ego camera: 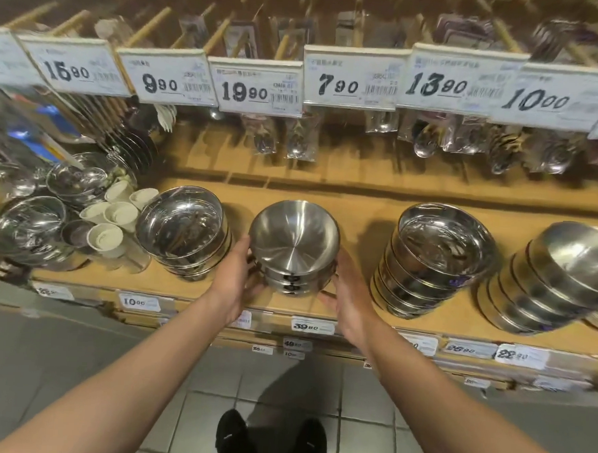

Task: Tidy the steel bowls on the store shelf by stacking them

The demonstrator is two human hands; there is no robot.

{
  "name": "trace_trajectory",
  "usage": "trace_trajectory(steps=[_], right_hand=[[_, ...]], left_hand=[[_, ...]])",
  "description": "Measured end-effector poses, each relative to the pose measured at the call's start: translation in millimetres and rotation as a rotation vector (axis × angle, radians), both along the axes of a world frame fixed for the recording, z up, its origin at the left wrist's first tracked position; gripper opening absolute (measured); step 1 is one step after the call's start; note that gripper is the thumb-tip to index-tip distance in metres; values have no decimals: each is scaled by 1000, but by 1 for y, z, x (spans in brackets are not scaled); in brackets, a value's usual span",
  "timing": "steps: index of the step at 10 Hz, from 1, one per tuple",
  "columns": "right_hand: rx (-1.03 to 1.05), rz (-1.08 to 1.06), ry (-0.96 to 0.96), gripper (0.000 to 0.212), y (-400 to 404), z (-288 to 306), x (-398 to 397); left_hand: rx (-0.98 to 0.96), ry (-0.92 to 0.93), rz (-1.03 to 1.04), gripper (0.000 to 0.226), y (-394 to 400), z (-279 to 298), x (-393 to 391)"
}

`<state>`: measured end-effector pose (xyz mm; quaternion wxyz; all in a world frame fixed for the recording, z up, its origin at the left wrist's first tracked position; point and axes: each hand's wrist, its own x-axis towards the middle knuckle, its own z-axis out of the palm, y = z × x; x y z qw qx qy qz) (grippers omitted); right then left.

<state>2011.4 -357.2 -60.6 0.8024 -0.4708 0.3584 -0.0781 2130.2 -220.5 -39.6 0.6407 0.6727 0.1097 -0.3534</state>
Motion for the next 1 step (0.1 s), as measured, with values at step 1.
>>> trace_trajectory(steps=[1], right_hand=[[-16,22,20,27,5,-4,-9]], left_hand=[[23,-15,25,42,13,0,0]])
